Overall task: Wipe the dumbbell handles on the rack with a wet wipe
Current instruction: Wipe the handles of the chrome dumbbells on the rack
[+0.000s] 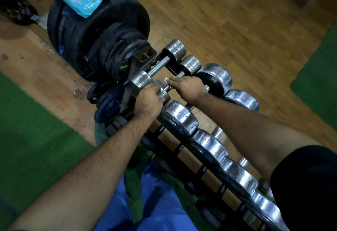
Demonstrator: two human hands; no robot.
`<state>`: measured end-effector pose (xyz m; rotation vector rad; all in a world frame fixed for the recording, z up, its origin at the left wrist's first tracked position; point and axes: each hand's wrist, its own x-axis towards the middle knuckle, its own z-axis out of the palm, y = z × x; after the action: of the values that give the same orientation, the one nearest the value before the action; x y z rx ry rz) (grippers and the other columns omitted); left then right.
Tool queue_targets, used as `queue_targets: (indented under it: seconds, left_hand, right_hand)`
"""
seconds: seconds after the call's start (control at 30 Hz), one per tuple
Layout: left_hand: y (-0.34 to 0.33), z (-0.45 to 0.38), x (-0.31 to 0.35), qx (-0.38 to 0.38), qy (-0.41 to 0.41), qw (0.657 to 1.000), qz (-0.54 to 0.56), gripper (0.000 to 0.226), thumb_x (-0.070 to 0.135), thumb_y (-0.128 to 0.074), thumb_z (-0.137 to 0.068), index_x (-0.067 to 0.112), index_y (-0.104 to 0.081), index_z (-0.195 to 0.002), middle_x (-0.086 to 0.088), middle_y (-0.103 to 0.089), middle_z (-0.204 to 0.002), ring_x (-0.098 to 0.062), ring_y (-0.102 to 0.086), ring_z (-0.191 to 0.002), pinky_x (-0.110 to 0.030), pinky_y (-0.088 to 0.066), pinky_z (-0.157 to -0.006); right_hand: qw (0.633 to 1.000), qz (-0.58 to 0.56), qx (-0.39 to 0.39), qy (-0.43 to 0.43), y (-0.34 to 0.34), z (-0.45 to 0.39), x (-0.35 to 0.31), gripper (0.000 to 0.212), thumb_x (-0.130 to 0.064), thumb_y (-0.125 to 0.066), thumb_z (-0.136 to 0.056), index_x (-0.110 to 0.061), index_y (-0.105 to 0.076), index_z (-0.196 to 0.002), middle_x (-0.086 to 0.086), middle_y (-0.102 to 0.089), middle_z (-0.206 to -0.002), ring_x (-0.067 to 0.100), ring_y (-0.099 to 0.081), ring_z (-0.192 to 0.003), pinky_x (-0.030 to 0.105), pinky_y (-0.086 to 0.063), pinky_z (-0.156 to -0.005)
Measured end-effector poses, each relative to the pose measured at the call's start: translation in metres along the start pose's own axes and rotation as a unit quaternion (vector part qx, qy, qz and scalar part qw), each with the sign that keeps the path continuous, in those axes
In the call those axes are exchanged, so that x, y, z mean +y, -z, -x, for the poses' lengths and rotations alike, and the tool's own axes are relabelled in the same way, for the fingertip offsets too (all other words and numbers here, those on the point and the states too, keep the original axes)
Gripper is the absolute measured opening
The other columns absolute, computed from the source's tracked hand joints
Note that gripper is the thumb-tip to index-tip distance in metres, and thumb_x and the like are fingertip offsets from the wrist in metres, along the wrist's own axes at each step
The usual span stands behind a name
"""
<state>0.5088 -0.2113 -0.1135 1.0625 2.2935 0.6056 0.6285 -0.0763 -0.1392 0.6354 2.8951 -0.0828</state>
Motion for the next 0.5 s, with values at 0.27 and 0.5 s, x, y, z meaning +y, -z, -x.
queue_targets:
  seconds: [0.27, 0.5]
  left_hand:
    - [0.002, 0.001, 0.001, 0.001, 0.001, 1.0, 0.005, 0.05, 0.019, -0.074, -0.085, 0.01, -0.059, -0.132, -0.001, -0.054, -0.14, -0.017, -0.05, -0.129, -0.029, -0.043, -0.104]
    - [0.0, 0.0, -0.001, 0.003, 0.002, 1.0, 0.007, 0.049, 0.019, -0.074, -0.085, 0.012, -0.06, -0.132, -0.001, -0.054, -0.141, -0.018, -0.05, -0.129, -0.032, -0.044, -0.105]
  right_hand:
    - [0.998, 0.038, -0.04, -0.026, 0.017, -0.014, 0.002, 0.044, -0.007, -0.045, -0.098, -0.022, -0.052, -0.139, -0.006, -0.05, -0.148, 0.021, -0.067, -0.108, 0.033, -0.053, -0.063]
    - [0.995, 0.012, 0.001, -0.096, 0.015, -0.011, 0.017, 0.049, -0.003, -0.047, -0.095, -0.026, -0.053, -0.139, -0.008, -0.05, -0.147, 0.02, -0.067, -0.106, 0.027, -0.044, -0.058]
